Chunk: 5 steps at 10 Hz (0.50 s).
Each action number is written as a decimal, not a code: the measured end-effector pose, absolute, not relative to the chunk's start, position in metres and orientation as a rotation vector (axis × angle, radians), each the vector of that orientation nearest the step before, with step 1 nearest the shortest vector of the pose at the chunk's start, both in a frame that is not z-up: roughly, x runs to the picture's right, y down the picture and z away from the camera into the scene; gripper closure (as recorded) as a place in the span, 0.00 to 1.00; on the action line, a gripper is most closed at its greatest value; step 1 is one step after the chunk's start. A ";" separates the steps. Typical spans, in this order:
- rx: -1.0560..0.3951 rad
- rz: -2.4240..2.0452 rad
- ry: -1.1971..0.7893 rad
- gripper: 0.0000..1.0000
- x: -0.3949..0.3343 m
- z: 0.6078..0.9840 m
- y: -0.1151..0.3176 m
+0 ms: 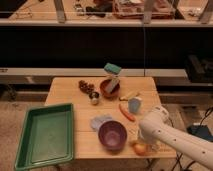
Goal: Place apple in plastic cup
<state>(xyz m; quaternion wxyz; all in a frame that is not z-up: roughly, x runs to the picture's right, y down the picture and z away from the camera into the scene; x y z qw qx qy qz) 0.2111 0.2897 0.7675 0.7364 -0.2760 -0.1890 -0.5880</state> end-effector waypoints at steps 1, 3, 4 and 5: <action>-0.612 -1.298 -0.428 0.20 0.208 0.768 0.292; -0.620 -1.302 -0.442 0.22 0.206 0.768 0.297; -0.621 -1.302 -0.444 0.29 0.207 0.769 0.298; -0.623 -1.303 -0.448 0.39 0.206 0.771 0.299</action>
